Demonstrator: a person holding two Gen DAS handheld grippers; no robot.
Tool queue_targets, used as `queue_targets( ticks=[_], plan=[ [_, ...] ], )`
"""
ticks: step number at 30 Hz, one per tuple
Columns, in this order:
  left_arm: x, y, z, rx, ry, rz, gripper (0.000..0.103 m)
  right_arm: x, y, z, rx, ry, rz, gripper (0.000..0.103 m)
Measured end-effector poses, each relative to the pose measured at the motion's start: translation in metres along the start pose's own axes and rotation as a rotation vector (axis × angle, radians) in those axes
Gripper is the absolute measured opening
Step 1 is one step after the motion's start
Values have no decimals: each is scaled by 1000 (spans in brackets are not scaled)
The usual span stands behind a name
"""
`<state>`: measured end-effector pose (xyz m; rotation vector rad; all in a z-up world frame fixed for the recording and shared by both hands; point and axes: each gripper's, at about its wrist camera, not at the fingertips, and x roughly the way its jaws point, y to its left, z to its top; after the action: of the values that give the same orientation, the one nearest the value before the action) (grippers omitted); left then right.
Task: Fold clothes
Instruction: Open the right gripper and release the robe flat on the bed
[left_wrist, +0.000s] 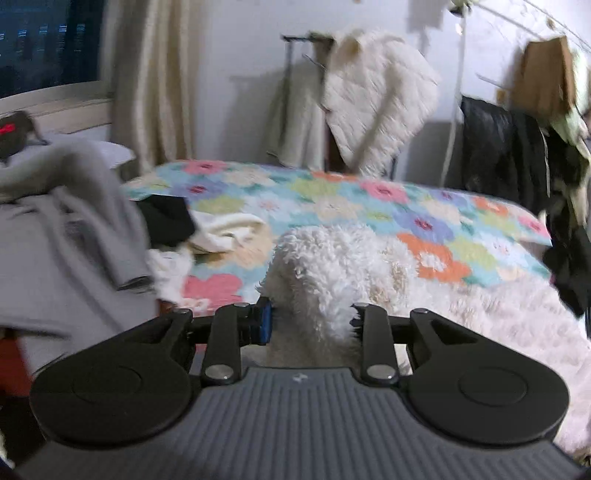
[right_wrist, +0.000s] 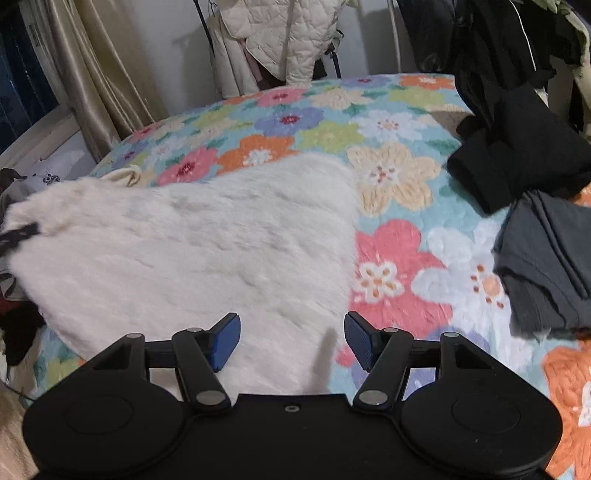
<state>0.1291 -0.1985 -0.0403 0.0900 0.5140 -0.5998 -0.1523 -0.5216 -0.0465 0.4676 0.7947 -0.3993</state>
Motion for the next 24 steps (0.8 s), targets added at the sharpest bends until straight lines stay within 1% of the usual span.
queue_targets(
  ticks=[1, 2, 3, 4, 5, 6, 7, 8, 10, 12, 14, 16, 18, 19, 20, 21, 22, 23, 24],
  plan=[
    [-3, 2, -3, 6, 15, 29, 32, 1, -4, -1, 15, 3, 9, 68],
    [12, 4, -11, 16, 106, 47, 34, 2, -9, -3, 32, 5, 19, 68],
    [27, 6, -20, 26, 196, 66, 39, 4, -14, -4, 49, 8, 30, 71],
    [42, 8, -29, 34, 286, 83, 43, 6, -20, -5, 77, 10, 42, 72],
    [56, 14, -36, -6, 345, 64, 43, 7, -23, -6, 99, 1, 42, 72],
    [69, 19, -42, -46, 401, 46, 46, 7, -26, -6, 117, -11, 37, 72],
    [67, 24, -36, -80, 383, 40, 49, 7, -28, -7, 136, -23, 33, 72],
    [64, 28, -31, -112, 365, 34, 49, 7, -31, -7, 154, -36, 29, 72],
    [46, 32, -15, -150, 295, 17, 51, 6, -33, -7, 159, -53, 36, 72],
    [23, 28, -6, -131, 189, 15, 52, 6, -36, -8, 173, -55, 57, 72],
    [2, 16, 2, -69, 71, -1, 52, 10, -40, -9, 193, -46, 83, 72],
    [-12, 1, 11, -29, 15, -84, 52, 16, -44, -11, 212, -35, 115, 72],
    [-24, -16, 21, -45, 12, -201, 52, 24, -46, -13, 229, -24, 158, 72],
    [-32, -27, 24, -26, -2, -260, 54, 28, -48, -15, 239, -19, 183, 72],
    [-40, -39, 27, -6, -16, -319, 58, 32, -51, -17, 253, -14, 203, 72],
    [-44, -57, 27, 47, -22, -365, 69, 37, -54, -19, 274, -9, 218, 72],
    [-42, -73, 24, 90, 6, -382, 74, 41, -58, -21, 297, -7, 231, 73],
    [-39, -88, 21, 133, 35, -398, 74, 45, -61, -23, 321, -5, 243, 73],
    [-28, -102, 12, 162, 87, -402, 74, 49, -64, -24, 341, -6, 245, 73]
  ],
)
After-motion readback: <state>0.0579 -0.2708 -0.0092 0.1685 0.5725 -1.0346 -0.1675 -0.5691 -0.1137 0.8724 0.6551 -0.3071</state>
